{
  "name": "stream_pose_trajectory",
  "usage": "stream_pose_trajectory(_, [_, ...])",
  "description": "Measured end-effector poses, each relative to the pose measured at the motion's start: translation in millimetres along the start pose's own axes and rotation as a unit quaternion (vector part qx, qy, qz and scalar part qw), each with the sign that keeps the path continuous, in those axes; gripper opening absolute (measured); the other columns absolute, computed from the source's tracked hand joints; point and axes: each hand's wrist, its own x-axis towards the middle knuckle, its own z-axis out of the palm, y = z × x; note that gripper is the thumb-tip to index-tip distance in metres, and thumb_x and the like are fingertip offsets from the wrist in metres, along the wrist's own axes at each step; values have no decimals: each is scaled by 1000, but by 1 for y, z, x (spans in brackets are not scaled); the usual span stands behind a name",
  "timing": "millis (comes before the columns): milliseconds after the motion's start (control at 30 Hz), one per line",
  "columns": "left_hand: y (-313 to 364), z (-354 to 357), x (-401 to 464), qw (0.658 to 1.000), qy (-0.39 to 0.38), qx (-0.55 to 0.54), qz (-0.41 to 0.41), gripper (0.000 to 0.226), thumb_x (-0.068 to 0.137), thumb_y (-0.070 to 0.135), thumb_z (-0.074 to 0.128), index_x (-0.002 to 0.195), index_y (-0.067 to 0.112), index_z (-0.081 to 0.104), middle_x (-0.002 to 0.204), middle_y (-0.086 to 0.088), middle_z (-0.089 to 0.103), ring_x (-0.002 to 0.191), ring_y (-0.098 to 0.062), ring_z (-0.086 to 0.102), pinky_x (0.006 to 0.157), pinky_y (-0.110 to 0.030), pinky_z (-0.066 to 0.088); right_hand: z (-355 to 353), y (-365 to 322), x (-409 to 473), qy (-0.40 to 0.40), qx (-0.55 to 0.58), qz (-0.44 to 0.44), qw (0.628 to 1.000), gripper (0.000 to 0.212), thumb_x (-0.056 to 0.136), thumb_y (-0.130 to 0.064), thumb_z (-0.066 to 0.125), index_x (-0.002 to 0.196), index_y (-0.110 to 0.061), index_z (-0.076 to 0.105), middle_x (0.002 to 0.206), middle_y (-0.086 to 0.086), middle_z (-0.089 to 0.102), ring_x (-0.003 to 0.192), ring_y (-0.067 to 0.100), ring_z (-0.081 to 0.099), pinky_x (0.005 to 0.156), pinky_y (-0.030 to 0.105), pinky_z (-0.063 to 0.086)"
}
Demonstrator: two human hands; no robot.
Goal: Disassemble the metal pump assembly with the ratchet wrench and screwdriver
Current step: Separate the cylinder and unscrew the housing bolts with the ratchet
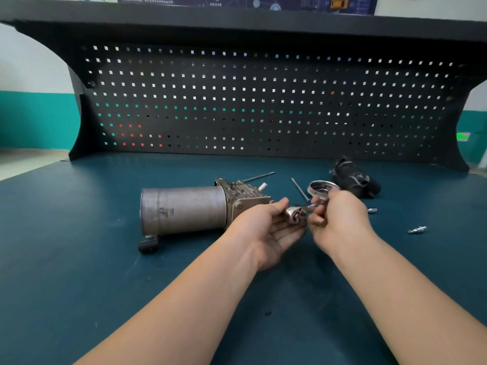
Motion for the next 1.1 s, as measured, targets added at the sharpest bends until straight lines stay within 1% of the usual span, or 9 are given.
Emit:
stream_pose_trajectory(133, [-1, -2, -1, 1000, -5, 11, -6, 22, 91, 18, 60, 88, -3, 62, 80, -16, 65, 71, -24, 63, 75, -34, 52, 2, -3, -4, -75, -92, -174, 977, 15, 99, -24, 46, 86, -17, 50, 60, 2, 54, 31, 3, 38, 32, 16, 27])
stream_pose_trajectory(300, [2, -6, -3, 1000, -6, -5, -5, 19, 91, 8, 56, 74, 2, 63, 54, -7, 64, 44, -17, 64, 45, -29, 56, 6, 5, -27, -255, -362, -503, 742, 12, 88, -40, 53, 97, -33, 50, 61, -7, 60, 57, 16, 58, 57, 35, 49])
stream_pose_trajectory(400, [3, -7, -1, 1000, 2, -11, 1, 18, 91, 6, 55, 76, 0, 63, 56, -10, 65, 47, -19, 65, 47, -31, 57, 8, 9, -25, -173, -294, -457, 822, 10, 94, -34, 50, 88, -27, 46, 56, -9, 59, 48, 7, 54, 50, 25, 45])
stream_pose_trajectory(500, [2, -4, 0, 1000, -1, -4, -3, 18, 92, 13, 57, 84, -3, 61, 70, -15, 68, 64, -24, 66, 58, -33, 55, 3, 4, -6, -27, -69, -153, 985, 17, 100, -24, 42, 85, -17, 44, 58, -1, 53, 29, 3, 37, 32, 16, 27])
stream_pose_trajectory(600, [-1, -1, 1, 1000, 0, 22, -4, 18, 92, 16, 58, 85, -1, 61, 78, -14, 66, 72, -22, 64, 65, -31, 54, -3, 4, 6, 16, 67, 86, 994, 23, 102, -19, 35, 81, -11, 43, 67, 2, 46, 24, 0, 29, 27, 12, 18])
stream_pose_trajectory(667, [-3, -2, 0, 1000, -5, 29, -7, 20, 92, 18, 58, 85, 0, 62, 81, -14, 66, 73, -22, 63, 70, -33, 53, -2, 1, 4, -48, -13, -39, 998, 22, 102, -24, 40, 83, -14, 46, 65, 1, 48, 27, 1, 32, 29, 14, 22])
stream_pose_trajectory(867, [2, -9, 0, 1000, -10, 17, 0, 31, 93, 8, 53, 65, 2, 64, 53, -8, 66, 44, -16, 65, 45, -27, 55, 5, 7, -28, -227, -407, -538, 703, 12, 90, -38, 52, 100, -32, 49, 61, -9, 59, 60, 19, 59, 59, 37, 48])
stream_pose_trajectory(967, [4, -9, 0, 1000, 2, 8, 4, 21, 92, 6, 53, 75, -1, 63, 56, -11, 66, 50, -20, 66, 49, -32, 56, 7, 6, -26, -160, -307, -449, 824, 12, 95, -33, 51, 88, -24, 47, 55, -8, 58, 46, 11, 53, 49, 30, 43])
stream_pose_trajectory(1100, [3, -3, 0, 1000, 2, 3, 4, 19, 92, 11, 57, 83, -5, 61, 71, -17, 67, 70, -26, 64, 63, -37, 51, 1, -4, -2, -43, -3, -34, 998, 14, 102, -22, 42, 97, -11, 49, 63, 5, 52, 28, 2, 37, 30, 13, 25])
